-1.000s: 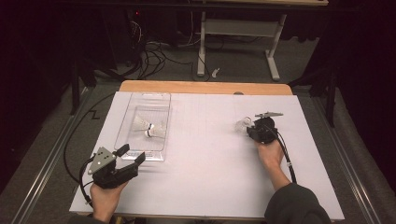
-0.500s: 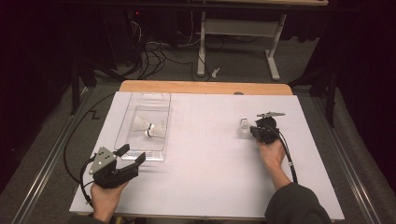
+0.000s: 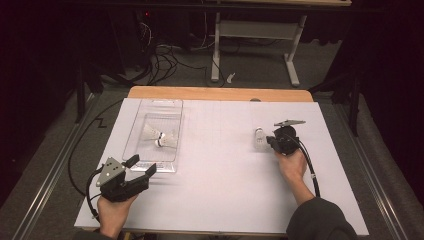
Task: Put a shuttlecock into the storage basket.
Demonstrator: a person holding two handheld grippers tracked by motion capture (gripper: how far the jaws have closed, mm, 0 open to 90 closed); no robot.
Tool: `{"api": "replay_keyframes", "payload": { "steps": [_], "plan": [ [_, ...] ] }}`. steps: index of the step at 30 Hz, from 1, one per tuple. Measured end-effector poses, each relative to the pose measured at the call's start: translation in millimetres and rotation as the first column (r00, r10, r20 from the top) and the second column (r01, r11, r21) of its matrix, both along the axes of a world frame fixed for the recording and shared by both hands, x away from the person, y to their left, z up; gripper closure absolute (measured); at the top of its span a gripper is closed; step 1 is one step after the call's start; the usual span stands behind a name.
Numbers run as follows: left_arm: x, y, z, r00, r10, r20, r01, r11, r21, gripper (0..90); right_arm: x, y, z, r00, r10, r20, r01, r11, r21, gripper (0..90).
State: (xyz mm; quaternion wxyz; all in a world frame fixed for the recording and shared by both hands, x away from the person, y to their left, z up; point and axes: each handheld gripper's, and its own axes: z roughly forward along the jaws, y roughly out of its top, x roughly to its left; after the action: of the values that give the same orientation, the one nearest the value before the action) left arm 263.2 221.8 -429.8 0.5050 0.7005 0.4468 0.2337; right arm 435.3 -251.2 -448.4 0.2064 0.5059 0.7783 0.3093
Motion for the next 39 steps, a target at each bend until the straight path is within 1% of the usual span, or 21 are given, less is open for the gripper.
{"api": "replay_keyframes", "payload": {
  "steps": [6,12,17,26,31,34,39],
  "plan": [
    [-0.1,0.0,0.1,1.0,-0.001,-0.001,0.001,1.0,-0.001,32.2,-5.6,0.7,5.4,0.9967,0.081,0.009,-0.081,0.996,0.03,90.0],
    [0.3,0.0,0.3,1.0,-0.003,-0.002,0.003,1.0,-0.002,32.3,-11.1,2.8,11.8,0.9888,0.147,0.028,-0.148,0.988,0.049,90.0],
    [0.8,-0.9,0.6,1.0,-0.005,-0.005,0.005,1.0,-0.001,32.4,-15.5,4.6,16.1,0.9804,0.193,0.038,-0.195,0.979,0.05,90.0],
    [1.9,-2.1,2.5,0.9999,-0.012,-0.007,0.012,0.9999,0.005,32.4,-23.2,11.2,22.5,0.9655,0.256,0.048,-0.258,0.964,0.055,90.0],
    [3.4,-3.7,3.5,0.9998,-0.019,-0.012,0.019,0.9998,0.009,32.4,-26.5,14.7,24.3,0.959,0.279,0.049,-0.282,0.958,0.057,90.0],
    [4.3,-4.5,4.4,0.9997,-0.023,-0.012,0.024,0.9996,0.012,32.3,-28.4,16.5,25.7,0.9576,0.284,0.048,-0.287,0.956,0.06,90.0],
    [6.6,-7.0,6.7,0.9995,-0.031,-0.01,0.031,0.9993,0.02,32.3,-30.2,19.5,26.8,0.9527,0.299,0.052,-0.302,0.951,0.06,90.0]
  ]
}}
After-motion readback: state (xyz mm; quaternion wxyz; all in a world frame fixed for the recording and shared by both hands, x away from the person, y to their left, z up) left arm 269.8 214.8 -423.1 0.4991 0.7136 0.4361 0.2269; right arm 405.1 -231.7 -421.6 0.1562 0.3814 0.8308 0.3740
